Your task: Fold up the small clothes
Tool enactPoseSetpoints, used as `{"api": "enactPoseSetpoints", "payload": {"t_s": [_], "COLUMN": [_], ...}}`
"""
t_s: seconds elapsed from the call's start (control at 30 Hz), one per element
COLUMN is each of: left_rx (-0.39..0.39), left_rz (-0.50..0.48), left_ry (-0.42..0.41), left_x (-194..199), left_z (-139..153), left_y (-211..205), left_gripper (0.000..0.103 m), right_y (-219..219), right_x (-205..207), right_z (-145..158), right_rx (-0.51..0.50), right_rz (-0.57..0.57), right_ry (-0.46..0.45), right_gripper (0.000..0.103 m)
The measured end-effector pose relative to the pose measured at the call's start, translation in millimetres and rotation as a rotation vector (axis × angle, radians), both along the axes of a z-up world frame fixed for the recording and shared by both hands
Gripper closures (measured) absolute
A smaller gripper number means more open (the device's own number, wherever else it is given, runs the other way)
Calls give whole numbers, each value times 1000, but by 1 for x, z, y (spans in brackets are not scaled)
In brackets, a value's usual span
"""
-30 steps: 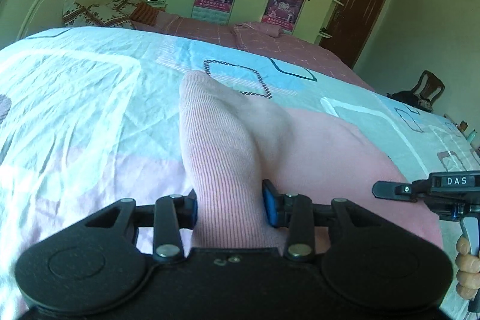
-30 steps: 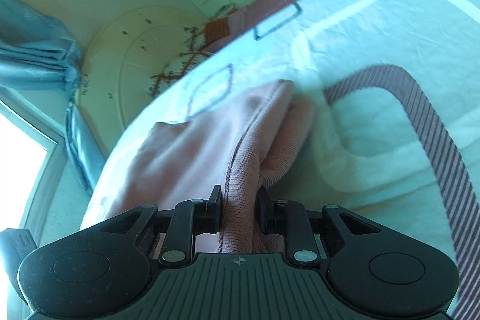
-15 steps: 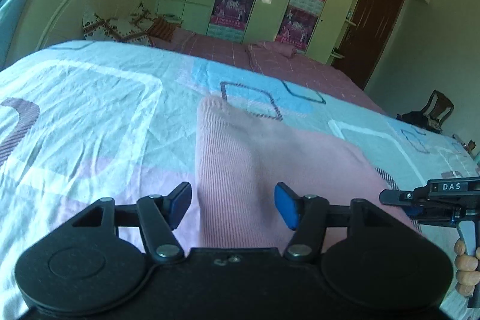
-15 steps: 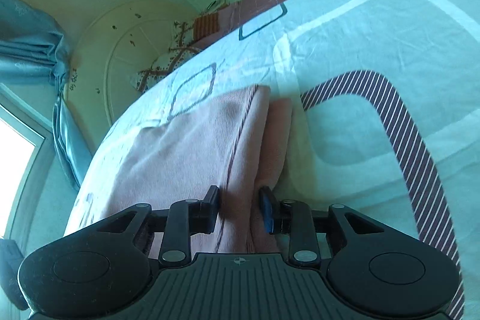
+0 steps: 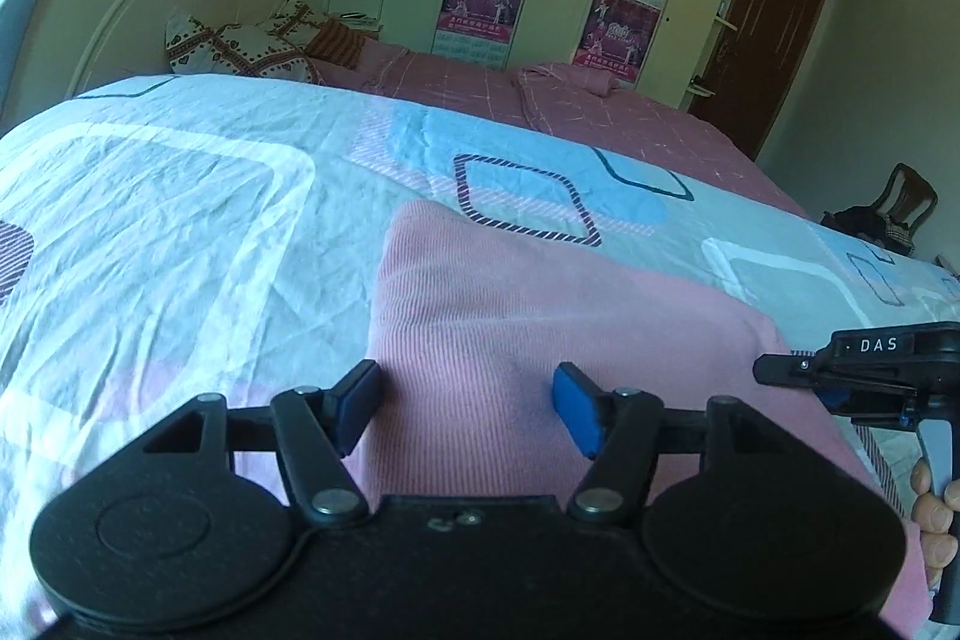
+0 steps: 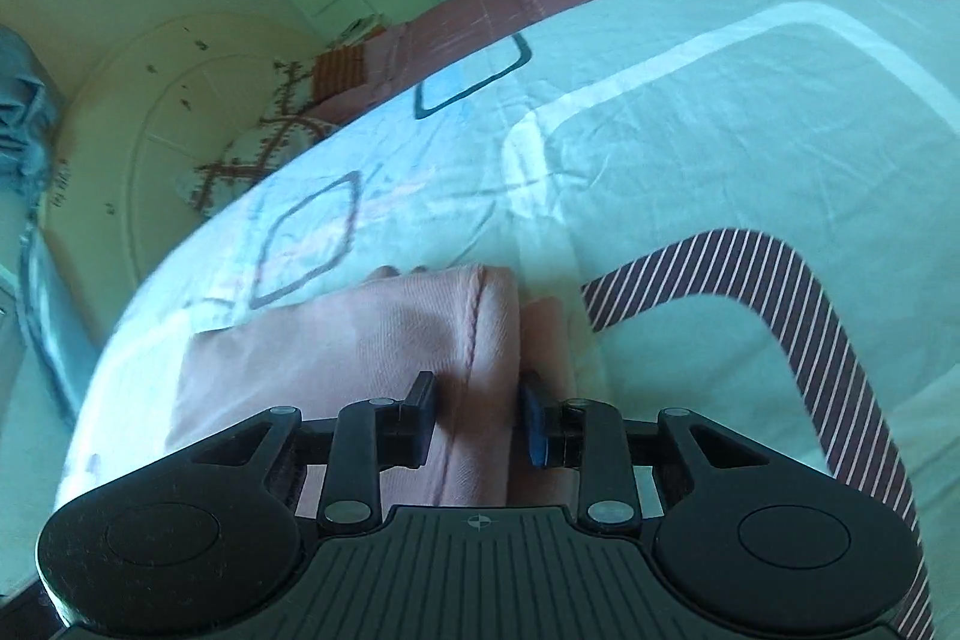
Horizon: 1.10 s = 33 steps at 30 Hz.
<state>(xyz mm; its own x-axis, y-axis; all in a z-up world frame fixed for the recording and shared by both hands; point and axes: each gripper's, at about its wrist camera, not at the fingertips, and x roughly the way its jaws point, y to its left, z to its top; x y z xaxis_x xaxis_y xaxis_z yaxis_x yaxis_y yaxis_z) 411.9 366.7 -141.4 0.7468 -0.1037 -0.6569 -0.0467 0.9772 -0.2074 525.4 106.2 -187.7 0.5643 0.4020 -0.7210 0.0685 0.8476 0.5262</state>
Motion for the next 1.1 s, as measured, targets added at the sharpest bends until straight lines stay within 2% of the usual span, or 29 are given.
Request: {"api": "enactPoseSetpoints", "payload": {"t_s": [0.1,0.2,0.37,0.6,0.77,0.87,0.93,1.03,1.1], "left_rx": [-9,-9,-2,-20,-42,-83,-86,-85,-89], "left_rz": [14,10,-8,-34,-65,-55,-60,-78,-81], "left_ry": [4,-5,18,14,62,89,86,85,86], "left_x": [-4,-17,-40,-83,-101,-105,-106,-110,-113], "left_z": [1,10,14,17,7,-4,-4,-3,-3], "left_y": [2,-1,-5,-5,-4,-1,-2,-3,-4], "left_gripper": [37,40,41,40,40,43,46,51,51], "right_y": [2,-4,-10,-18,-19,-12,-7,-16,-14], "right_x": [0,-10,-50,-107,-138,-147,-153,-160,-167], "right_z": [-1,8,28,34,33,31,25,23,29], "right_rx": [-35,3,76,141,131,79,37,42,3], "right_rz": [9,38,70,79,88,107,116,72,76], "right_ry": [-7,-13,-28,2,17,28,37,35,5], "right_gripper": [73,73,73,72,73,73,92,97,98]}}
